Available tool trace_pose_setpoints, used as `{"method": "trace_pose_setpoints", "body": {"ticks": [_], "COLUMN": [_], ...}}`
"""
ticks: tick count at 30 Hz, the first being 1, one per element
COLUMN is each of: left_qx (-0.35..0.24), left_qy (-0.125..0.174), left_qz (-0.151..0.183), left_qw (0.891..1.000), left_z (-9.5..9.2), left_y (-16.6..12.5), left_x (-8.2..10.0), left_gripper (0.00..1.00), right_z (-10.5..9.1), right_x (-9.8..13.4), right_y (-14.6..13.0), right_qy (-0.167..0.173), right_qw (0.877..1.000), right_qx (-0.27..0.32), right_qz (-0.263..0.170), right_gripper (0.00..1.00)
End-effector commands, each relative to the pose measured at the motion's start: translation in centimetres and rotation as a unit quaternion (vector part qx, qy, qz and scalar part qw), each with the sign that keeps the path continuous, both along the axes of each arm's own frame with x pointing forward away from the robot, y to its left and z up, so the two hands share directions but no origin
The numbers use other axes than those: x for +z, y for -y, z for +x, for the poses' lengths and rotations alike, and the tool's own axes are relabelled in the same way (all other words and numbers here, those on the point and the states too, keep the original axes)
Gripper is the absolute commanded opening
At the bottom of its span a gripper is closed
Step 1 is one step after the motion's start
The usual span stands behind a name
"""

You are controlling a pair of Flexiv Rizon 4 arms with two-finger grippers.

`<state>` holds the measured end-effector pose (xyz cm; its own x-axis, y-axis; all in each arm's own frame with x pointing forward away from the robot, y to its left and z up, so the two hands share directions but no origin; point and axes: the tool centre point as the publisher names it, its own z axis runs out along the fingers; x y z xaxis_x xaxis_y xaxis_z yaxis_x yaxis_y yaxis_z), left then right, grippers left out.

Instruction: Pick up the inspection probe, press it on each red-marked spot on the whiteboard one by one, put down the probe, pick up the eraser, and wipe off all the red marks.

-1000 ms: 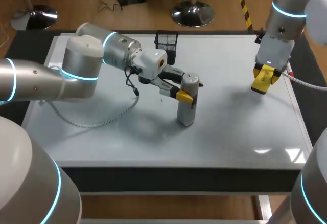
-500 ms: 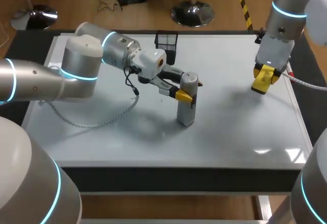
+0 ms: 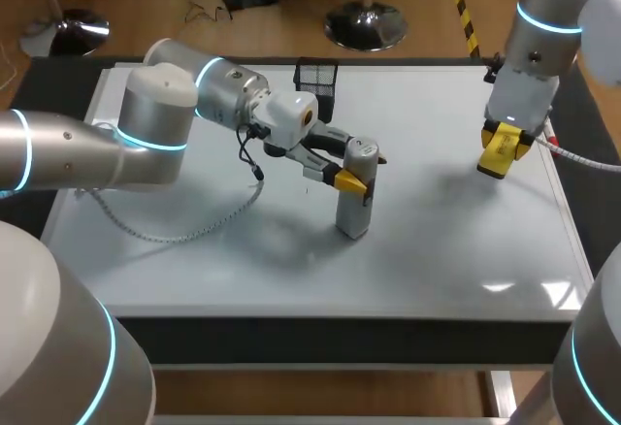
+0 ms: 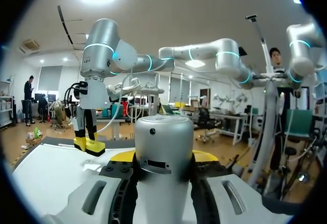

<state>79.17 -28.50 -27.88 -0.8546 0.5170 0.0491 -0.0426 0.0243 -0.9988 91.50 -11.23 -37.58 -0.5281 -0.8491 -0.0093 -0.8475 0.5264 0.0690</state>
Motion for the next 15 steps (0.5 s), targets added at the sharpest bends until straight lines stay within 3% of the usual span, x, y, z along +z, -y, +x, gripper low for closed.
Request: {"method": "trace_pose_setpoints", "body": {"ticks": [1, 11, 15], "left_qx": [-0.002, -0.007, -0.017], "left_qy": [0.000, 0.005, 0.017], "left_qz": [0.001, 0.003, 0.011], "left_qw": [1.000, 1.000, 1.000], "left_z": [0.0, 0.0, 0.8], "left_y": [0.1, 0.0, -1.0], "left_x": [0.2, 0.6, 1.3], "left_gripper": [0.00, 0.00, 0.00], "right_z": [0.0, 0.0, 0.0], "right_x": [0.0, 0.0, 0.0], "right_y": [0.0, 0.0, 0.0], "right_qy": [0.000, 0.000, 0.000], "right_qw": [1.000, 1.000, 1.000], "right_qx": [0.001, 0.001, 0.001], "right_qz": [-0.001, -0.001, -0.001], "right_gripper": [0.00, 0.00, 0.00]}}
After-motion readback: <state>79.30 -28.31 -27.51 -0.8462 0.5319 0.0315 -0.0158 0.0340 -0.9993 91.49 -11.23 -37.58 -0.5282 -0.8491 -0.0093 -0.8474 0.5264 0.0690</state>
